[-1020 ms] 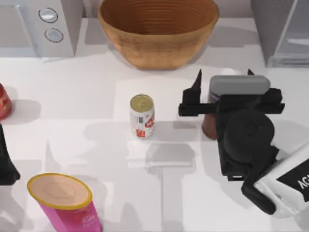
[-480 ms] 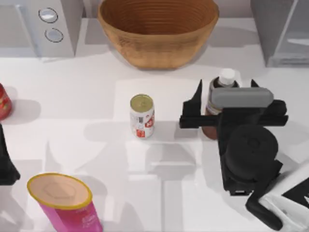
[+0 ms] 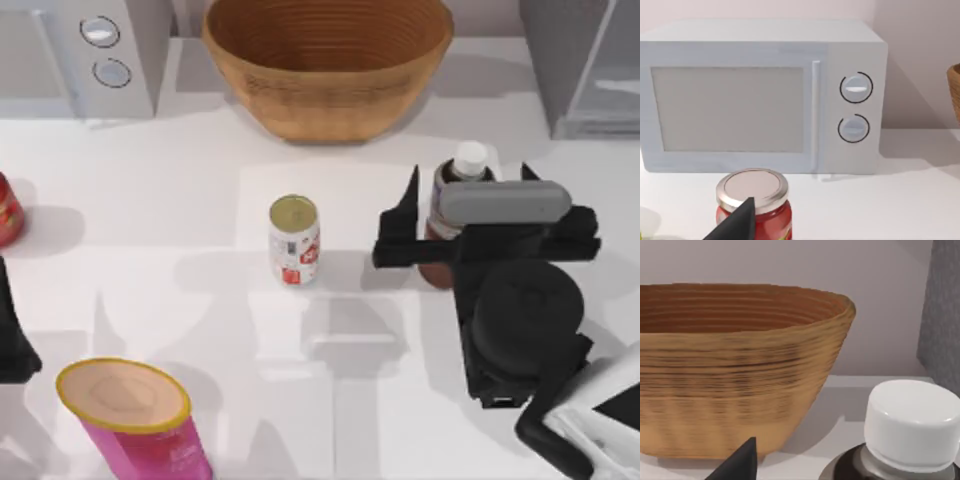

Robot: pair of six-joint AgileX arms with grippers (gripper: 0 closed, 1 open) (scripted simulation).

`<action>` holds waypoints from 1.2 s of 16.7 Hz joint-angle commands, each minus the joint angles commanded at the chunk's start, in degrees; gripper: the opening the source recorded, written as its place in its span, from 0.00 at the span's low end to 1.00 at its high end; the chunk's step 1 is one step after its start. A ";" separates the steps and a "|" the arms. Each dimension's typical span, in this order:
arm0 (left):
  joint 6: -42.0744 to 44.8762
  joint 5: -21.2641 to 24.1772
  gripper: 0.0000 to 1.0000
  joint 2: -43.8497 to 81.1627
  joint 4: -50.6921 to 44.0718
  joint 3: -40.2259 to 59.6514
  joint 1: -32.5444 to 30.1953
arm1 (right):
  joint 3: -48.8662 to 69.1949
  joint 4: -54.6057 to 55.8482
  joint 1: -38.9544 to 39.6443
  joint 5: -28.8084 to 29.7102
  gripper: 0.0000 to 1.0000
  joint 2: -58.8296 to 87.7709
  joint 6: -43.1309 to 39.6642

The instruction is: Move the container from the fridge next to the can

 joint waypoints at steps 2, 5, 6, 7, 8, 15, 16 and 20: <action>0.00 0.00 1.00 0.00 0.00 0.00 0.00 | -0.93 -3.14 -0.96 -2.59 1.00 -4.21 -0.17; 0.00 0.00 1.00 0.00 0.00 0.00 0.00 | -3.65 -10.69 -4.08 -8.24 1.00 -15.05 -0.60; 0.00 0.00 1.00 0.00 0.00 0.00 0.00 | -4.91 -13.82 -5.66 -10.38 1.00 -19.75 -0.78; 0.00 0.00 1.00 0.00 0.00 0.00 0.00 | -6.31 -17.20 -7.47 -12.60 1.00 -24.86 -0.95; 0.00 0.00 1.00 0.00 0.00 0.00 0.00 | -7.82 -20.77 -9.49 -14.86 1.00 -30.27 -1.09; 0.00 0.00 1.00 0.00 0.00 0.00 0.00 | -19.41 -48.20 -26.99 -30.54 1.00 -70.41 -1.27; 0.00 0.00 1.00 0.00 0.00 0.00 0.00 | -21.01 -52.04 -29.59 -32.62 1.00 -75.70 -1.23; 0.00 0.00 1.00 0.00 0.00 0.00 0.00 | -26.56 -65.59 -38.66 -40.09 1.00 -93.90 -1.05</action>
